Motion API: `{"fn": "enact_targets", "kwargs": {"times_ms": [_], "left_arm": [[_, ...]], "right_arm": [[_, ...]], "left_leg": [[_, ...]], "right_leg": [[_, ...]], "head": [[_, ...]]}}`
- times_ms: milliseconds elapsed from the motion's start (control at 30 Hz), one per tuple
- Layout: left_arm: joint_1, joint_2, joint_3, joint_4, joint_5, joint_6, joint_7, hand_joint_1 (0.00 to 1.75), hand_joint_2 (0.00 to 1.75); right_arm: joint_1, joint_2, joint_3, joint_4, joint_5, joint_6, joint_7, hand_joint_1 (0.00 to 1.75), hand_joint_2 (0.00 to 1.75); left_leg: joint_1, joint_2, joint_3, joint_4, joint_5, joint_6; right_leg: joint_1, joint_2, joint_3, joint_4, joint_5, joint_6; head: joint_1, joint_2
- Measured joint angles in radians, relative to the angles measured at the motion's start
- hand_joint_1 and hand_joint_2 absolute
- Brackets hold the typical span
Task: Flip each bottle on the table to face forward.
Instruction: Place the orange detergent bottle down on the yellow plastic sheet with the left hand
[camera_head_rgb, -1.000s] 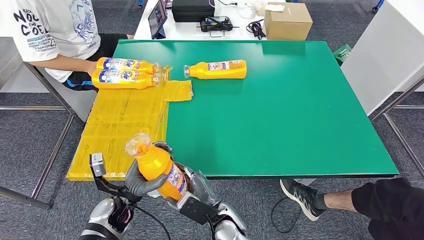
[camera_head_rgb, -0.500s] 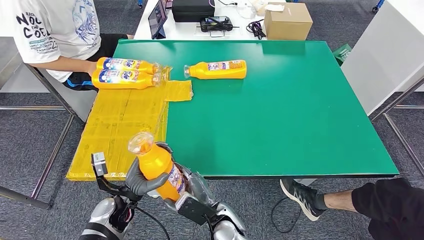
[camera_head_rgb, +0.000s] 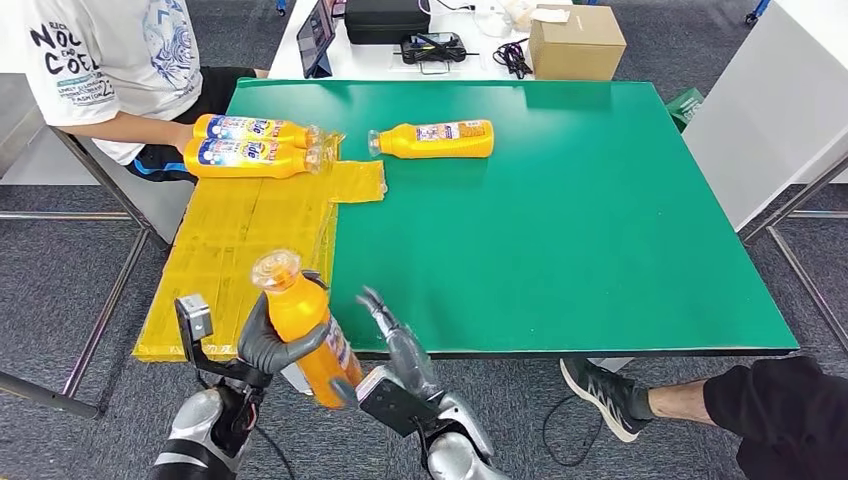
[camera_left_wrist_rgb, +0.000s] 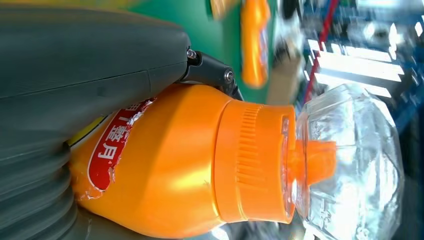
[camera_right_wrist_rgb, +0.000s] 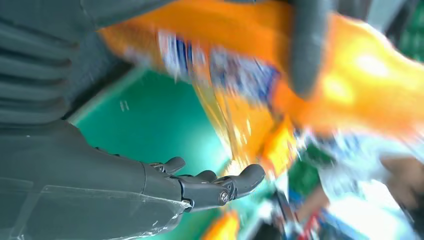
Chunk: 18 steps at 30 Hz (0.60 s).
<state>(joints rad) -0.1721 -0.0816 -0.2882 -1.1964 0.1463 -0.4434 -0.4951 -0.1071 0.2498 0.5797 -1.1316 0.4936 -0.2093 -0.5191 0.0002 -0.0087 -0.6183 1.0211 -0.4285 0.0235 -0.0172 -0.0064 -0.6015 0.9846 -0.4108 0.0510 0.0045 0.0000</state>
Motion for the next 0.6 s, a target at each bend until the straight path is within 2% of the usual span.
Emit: {"fn": "enact_targets", "kwargs": {"times_ms": [233,367,433,500,600], "left_arm": [[-0.042,-0.003,0.084,-0.017,-0.175,0.228,0.016,1.75,1.75],[-0.134,-0.001,0.111,-0.038,-0.495,0.498,0.020,1.75,1.75],[-0.195,0.004,0.114,-0.039,-0.664,0.602,0.032,1.75,1.75],[-0.242,0.005,0.109,-0.039,-0.765,0.650,0.039,1.75,1.75],[-0.285,0.005,0.094,-0.039,-0.833,0.676,0.045,1.75,1.75]], "right_arm": [[0.044,-0.002,-0.040,-0.221,-0.064,-0.098,-0.026,0.00,0.00],[0.059,-0.002,-0.044,-0.337,-0.078,-0.165,-0.065,0.00,0.00],[0.059,-0.002,-0.042,-0.383,-0.078,-0.191,-0.070,0.00,0.00],[0.059,-0.002,-0.038,-0.417,-0.081,-0.203,-0.071,0.00,0.00],[0.059,-0.002,-0.032,-0.443,-0.092,-0.205,-0.071,0.00,0.00]], "left_leg": [[0.000,0.000,0.000,0.000,0.001,0.000],[0.001,-0.001,0.000,0.000,0.004,-0.001],[0.001,-0.001,-0.001,0.000,0.006,-0.001],[0.001,-0.001,0.000,0.000,0.007,-0.002],[0.001,0.000,-0.001,0.000,0.007,-0.002]], "right_leg": [[0.000,0.000,0.000,0.000,0.000,0.000],[0.000,-0.001,-0.001,0.000,0.003,-0.002],[0.001,-0.001,-0.001,0.000,0.004,-0.002],[0.001,0.000,-0.001,0.000,0.005,-0.003],[0.001,0.000,-0.001,0.000,0.006,-0.004]], "head": [[0.000,0.000],[0.000,0.000],[0.000,0.000],[0.000,0.000],[0.000,0.000]]}}
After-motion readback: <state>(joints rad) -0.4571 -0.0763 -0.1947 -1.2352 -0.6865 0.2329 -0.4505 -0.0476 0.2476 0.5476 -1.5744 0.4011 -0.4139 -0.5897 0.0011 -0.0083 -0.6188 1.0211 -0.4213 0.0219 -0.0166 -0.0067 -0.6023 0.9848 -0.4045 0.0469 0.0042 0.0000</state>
